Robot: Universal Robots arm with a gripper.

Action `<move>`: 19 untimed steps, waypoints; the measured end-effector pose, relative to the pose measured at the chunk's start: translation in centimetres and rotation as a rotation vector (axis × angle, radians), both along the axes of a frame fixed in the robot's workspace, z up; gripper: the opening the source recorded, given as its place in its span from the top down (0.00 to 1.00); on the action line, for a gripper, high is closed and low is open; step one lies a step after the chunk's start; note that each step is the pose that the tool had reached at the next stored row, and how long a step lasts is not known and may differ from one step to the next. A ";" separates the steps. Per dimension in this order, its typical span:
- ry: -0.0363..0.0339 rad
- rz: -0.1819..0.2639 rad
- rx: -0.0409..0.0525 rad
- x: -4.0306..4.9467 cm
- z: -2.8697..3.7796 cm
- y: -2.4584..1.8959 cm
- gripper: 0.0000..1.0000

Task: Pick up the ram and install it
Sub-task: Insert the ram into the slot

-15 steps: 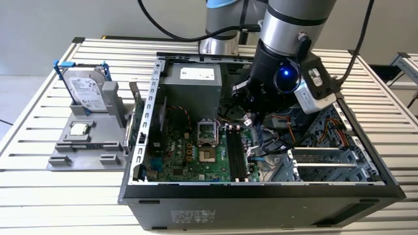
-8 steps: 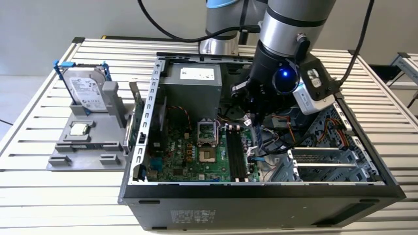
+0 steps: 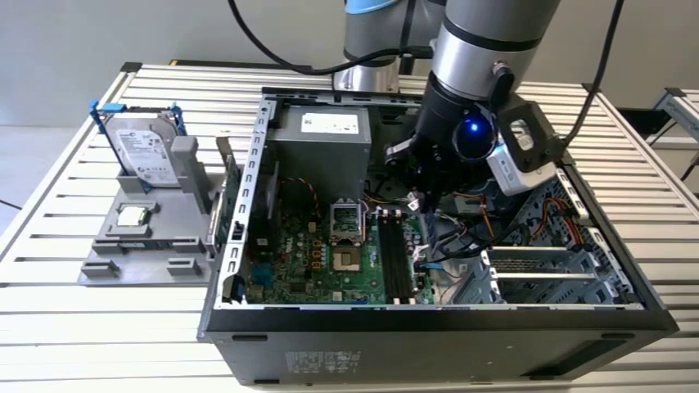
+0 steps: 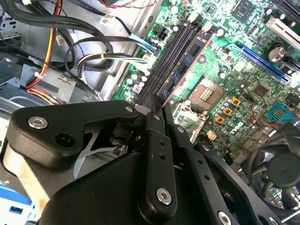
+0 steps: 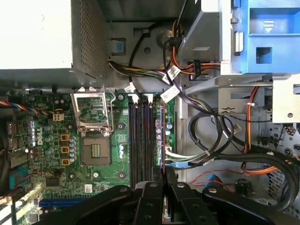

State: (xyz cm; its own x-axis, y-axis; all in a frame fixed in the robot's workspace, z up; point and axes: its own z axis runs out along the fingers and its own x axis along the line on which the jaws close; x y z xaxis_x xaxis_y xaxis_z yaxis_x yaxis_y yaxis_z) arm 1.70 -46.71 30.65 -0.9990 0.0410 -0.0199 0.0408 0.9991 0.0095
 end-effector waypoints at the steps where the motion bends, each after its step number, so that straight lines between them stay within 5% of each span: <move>1: -0.0001 0.000 0.0004 -0.03 -0.08 0.00 1.00; 19: -0.0001 0.000 0.0003 -0.06 -2.54 0.00 1.00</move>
State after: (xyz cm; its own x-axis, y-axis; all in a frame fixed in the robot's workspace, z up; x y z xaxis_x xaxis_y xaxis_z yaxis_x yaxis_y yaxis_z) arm 1.63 -46.71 28.11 -0.9990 0.0408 -0.0200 0.0406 0.9991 0.0098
